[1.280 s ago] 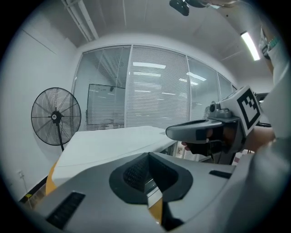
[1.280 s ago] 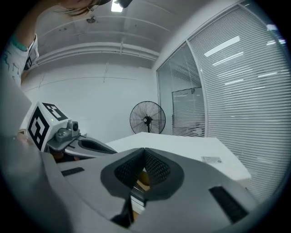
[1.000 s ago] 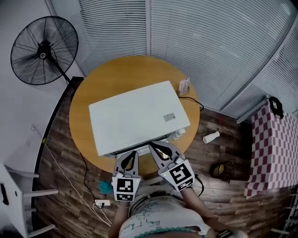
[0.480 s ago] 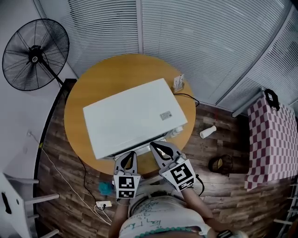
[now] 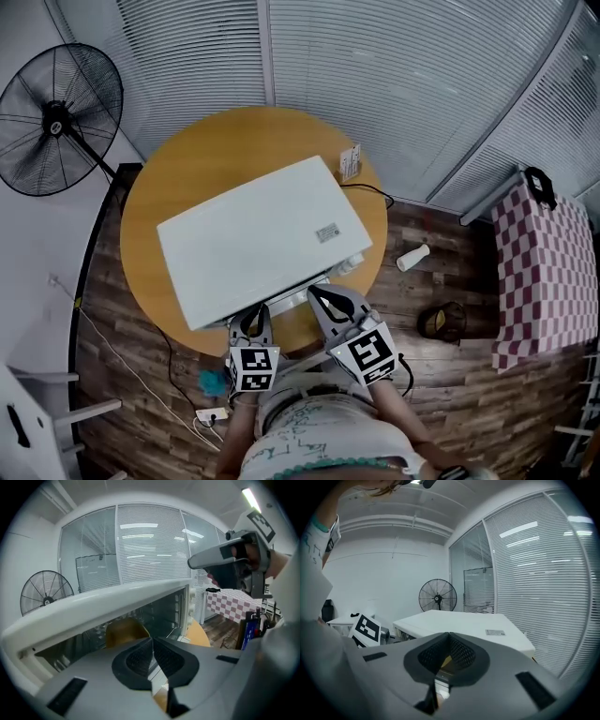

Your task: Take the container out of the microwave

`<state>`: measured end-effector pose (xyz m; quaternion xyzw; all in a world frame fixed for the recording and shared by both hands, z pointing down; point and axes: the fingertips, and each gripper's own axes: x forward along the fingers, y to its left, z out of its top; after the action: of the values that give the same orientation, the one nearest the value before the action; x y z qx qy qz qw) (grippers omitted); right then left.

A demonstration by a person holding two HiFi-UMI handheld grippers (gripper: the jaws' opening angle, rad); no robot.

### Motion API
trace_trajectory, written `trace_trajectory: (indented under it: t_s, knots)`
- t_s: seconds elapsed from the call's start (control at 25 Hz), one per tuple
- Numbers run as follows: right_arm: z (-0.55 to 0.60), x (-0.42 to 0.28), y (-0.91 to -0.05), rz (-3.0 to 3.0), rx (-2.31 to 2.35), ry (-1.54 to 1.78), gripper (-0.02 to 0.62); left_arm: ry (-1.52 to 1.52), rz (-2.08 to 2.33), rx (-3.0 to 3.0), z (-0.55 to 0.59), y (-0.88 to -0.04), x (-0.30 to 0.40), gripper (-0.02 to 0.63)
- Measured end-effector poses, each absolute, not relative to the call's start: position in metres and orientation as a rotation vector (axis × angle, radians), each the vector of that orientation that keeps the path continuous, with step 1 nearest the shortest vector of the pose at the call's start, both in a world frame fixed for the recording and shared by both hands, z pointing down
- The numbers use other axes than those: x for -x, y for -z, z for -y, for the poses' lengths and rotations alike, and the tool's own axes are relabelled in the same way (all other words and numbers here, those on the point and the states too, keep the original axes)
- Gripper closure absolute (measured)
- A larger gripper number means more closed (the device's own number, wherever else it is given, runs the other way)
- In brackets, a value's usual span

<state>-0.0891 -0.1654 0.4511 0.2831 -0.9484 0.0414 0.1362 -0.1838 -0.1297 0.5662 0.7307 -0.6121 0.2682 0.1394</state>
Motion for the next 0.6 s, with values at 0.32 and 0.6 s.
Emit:
trace_trajectory:
  t_s: [0.32,0.6]
  knots:
    - [0.175,0.075,-0.450,2.713,-0.894,-0.123,0.603,-0.846,1.726,-2.132,0.148,-0.583,0.191,0.588]
    - [0.178,0.061,-0.454,2.679,-0.952,-0.132,0.603,-1.034,1.717,-2.164,0.161,-0.599,0.193,0.494]
